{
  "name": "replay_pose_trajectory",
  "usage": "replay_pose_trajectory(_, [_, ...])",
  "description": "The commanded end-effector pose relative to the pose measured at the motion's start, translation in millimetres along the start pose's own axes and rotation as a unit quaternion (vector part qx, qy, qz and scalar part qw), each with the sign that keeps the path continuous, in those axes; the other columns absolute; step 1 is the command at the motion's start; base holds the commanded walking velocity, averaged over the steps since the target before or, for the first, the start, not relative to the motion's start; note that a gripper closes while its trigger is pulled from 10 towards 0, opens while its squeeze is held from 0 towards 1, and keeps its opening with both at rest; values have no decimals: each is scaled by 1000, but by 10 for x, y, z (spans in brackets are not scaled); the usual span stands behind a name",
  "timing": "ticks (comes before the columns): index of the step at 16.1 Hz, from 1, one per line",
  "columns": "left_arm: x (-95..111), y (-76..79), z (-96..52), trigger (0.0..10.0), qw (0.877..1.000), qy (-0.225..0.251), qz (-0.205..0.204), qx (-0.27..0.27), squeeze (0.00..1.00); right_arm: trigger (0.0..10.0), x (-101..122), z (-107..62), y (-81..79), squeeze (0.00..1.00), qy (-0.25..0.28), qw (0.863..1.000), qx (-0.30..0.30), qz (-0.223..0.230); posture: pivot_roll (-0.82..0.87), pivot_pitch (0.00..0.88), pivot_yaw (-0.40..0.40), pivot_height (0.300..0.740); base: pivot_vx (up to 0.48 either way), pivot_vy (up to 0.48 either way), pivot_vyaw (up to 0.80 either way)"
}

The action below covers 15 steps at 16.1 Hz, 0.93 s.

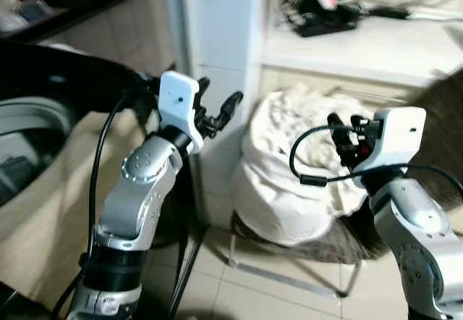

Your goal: Clothes washing

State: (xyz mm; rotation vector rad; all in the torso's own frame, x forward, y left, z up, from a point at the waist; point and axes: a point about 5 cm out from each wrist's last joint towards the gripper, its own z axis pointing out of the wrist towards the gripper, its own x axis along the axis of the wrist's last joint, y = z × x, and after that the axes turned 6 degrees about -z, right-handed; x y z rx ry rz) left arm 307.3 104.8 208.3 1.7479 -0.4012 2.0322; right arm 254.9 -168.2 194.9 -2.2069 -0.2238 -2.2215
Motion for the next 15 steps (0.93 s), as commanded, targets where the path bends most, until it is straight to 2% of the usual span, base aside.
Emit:
replay_pose_trajectory(1, [7, 0, 7, 10000, 1000, -3, 7, 8, 0, 10000, -12, 22, 30, 0, -6, 1000, -5, -1, -126, 0, 28, 740, 0, -274, 0])
replay_pose_trajectory(2, [-2, 10, 15, 10000, 1000, -5, 9, 9, 0, 10000, -27, 33, 53, 0, -14, 1000, -9, -8, -126, 0, 28, 740, 0, -480, 0])
replay_pose_trajectory(9, [-13, 18, 34, 10000, 1000, -8, 6, 18, 0, 10000, -13, 66, 122, 0, -12, 1000, -17, -15, -125, 0, 34, 740, 0, -480, 800])
replay_pose_trajectory(10, [-28, -2, 35, 10000, 1000, -13, 7, 28, 0, 10000, -18, 73, 140, 0, -11, 1000, -23, -4, -125, 0, 34, 740, 0, -420, 0])
replay_pose_trajectory(11, [-113, -71, 37, 10000, 997, -48, -13, 66, 0, 10000, -42, 79, 146, 0, -22, 1000, -22, -1, -123, 0, 33, 740, 0, 0, 0])
replay_pose_trajectory(12, [-160, -92, 36, 10000, 995, -66, -9, 79, 0, 10000, -70, 83, 141, 0, -34, 999, -16, -7, -121, 0, 33, 740, 0, 0, 0])
replay_pose_trajectory(15, [-150, -88, 28, 10000, 995, -63, -16, 76, 0, 10000, -134, 84, 103, 0, -49, 999, -7, -7, -118, 0, 32, 740, 0, 0, 0])
